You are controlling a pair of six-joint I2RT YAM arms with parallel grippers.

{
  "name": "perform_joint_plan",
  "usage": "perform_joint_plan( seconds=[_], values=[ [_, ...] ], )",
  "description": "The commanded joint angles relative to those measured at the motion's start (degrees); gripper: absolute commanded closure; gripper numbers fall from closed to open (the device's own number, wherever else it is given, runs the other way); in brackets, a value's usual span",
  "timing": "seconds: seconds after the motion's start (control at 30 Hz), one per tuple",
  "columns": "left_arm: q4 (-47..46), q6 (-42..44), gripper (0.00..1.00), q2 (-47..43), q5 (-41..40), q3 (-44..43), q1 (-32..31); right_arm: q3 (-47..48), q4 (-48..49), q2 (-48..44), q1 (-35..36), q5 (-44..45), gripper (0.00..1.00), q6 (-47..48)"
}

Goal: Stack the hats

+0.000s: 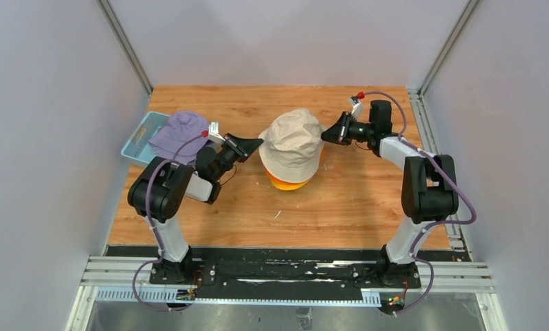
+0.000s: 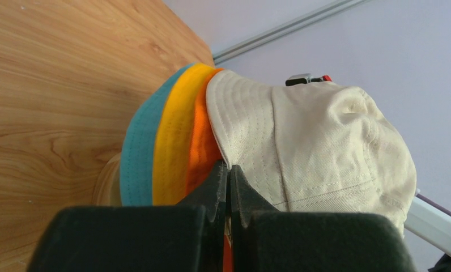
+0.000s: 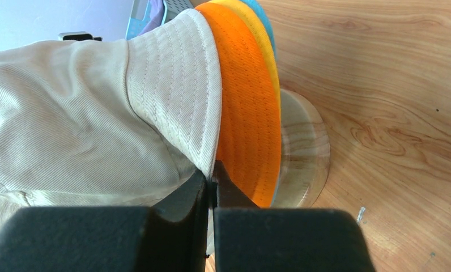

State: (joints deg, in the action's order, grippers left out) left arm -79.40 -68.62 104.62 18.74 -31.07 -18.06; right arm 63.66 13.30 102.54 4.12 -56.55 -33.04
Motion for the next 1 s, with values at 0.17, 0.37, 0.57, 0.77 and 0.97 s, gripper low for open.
perform_joint_plan(
  seconds=[0.17, 0.37, 0.57, 0.77, 0.97],
  values=[
    [13.38, 6.95, 1.0, -2.69, -4.76, 3.5, 1.48, -3.12, -7.49, -1.14, -1.78, 8.39, 0.99, 4.66],
    [13.6, 7.62, 1.0, -4.43, -3.62, 3.98, 1.51, -3.59, -7.65, -2.18, -1.85, 9.04, 0.99, 4.81],
    [14.59, 8.42, 1.0, -5.88, -2.94, 4.02, 1.46, -3.46, -9.91, -3.24, -2.0, 11.16, 0.94, 5.51],
    [16.32, 9.86, 0.99, -7.9, -2.97, 4.32, 1.46, -3.75, -10.85, -3.66, -2.25, 11.56, 0.95, 5.92],
    [16.11, 10.09, 0.99, -8.11, -2.55, 4.64, 1.45, -4.31, -11.24, -4.31, -2.36, 12.24, 1.0, 6.24]
  ],
)
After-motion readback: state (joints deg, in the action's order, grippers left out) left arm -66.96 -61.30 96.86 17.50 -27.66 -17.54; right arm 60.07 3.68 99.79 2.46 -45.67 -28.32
